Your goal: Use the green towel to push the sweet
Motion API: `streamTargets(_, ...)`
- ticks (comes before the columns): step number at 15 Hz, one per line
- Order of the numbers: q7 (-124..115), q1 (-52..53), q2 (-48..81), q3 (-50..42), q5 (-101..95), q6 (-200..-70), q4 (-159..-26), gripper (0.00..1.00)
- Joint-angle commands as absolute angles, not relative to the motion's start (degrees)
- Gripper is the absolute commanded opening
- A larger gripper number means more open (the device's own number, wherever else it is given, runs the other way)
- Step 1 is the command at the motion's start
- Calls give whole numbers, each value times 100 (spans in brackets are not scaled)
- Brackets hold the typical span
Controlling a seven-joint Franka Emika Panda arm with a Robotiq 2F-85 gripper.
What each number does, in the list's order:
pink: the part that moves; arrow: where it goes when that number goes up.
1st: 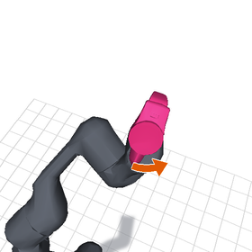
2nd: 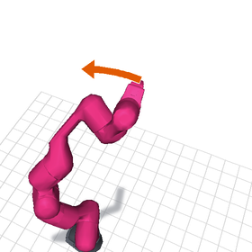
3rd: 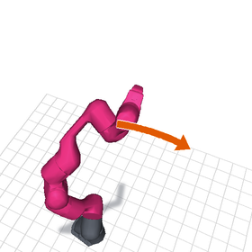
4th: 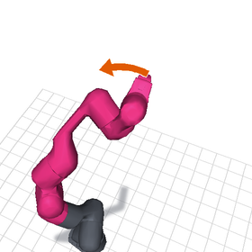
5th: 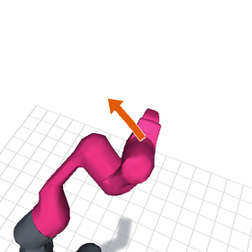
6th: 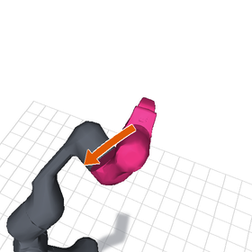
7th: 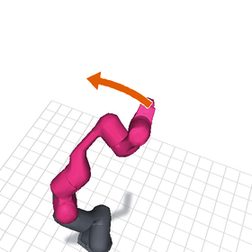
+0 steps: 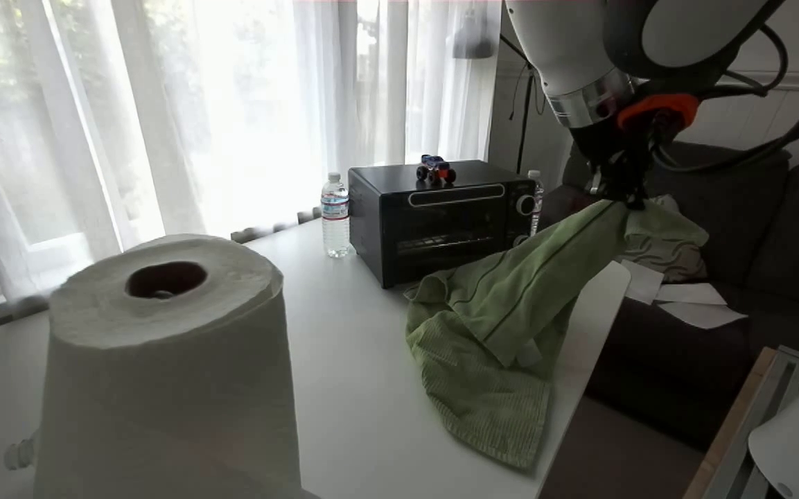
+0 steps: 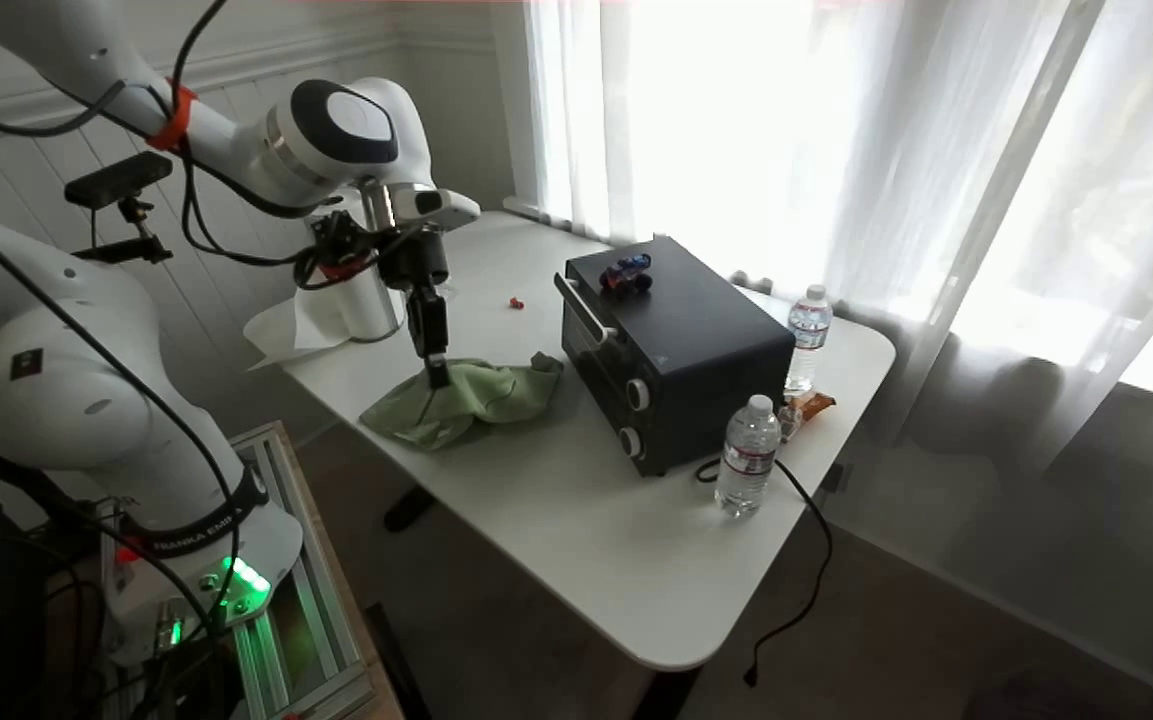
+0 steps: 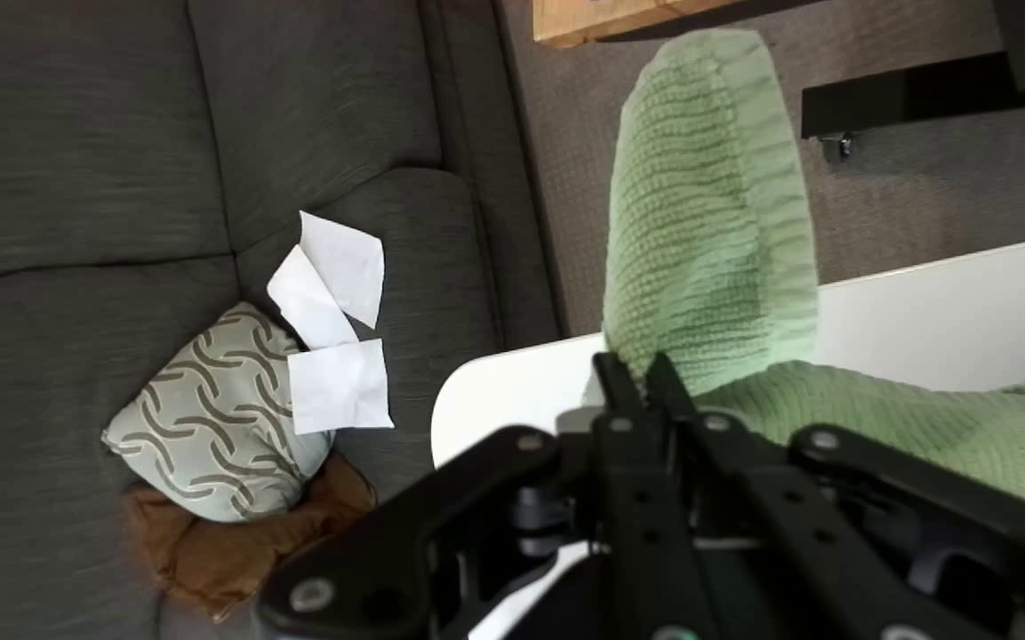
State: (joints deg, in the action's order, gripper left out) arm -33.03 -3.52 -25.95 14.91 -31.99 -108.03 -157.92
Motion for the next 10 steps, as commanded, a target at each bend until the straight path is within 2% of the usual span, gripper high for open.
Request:
streamTargets(1,-3785,-396,-2160,1288,-3582,-11098,-15769,2)
streamTargets(5,-4090,-229,-1800,1274,-3978,-11105,-15584,2)
streamTargets(10,-3774,277,-1497,1197,-3451,-12751,-15430,2)
